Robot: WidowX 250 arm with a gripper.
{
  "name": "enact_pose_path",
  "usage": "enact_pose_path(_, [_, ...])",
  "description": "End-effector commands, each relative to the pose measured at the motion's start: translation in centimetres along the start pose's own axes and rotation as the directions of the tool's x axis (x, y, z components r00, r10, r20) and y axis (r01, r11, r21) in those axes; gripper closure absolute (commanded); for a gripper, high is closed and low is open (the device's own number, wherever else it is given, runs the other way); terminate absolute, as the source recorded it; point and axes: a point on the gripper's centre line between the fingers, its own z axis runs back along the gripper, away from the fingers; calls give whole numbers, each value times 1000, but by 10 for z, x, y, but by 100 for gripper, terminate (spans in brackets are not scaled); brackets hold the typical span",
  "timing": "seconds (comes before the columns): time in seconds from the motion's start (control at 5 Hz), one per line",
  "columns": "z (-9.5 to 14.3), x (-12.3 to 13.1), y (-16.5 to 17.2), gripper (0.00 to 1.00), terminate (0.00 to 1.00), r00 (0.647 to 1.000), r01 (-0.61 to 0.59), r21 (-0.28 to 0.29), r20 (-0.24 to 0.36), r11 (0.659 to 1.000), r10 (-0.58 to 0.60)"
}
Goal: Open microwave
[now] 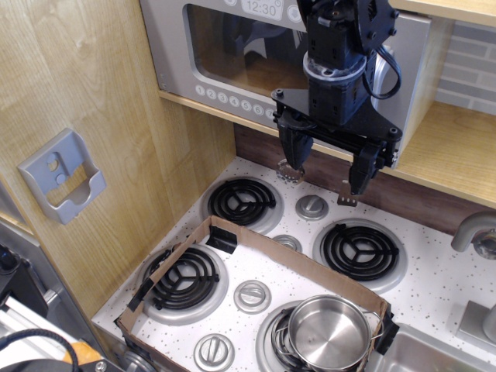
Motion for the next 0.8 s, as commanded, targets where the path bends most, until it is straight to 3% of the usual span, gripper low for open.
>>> enact_pose_path(0.0, [0, 0, 0, 0, 0, 1000, 0, 0, 0, 1000, 0])
enact_pose_path(0.2, [9, 7, 3, 0, 0, 1000, 19, -23, 15, 1000, -19])
enact_pose_path(0.6, [30, 33, 7, 0, 0, 995, 0, -17, 101, 1000, 2])
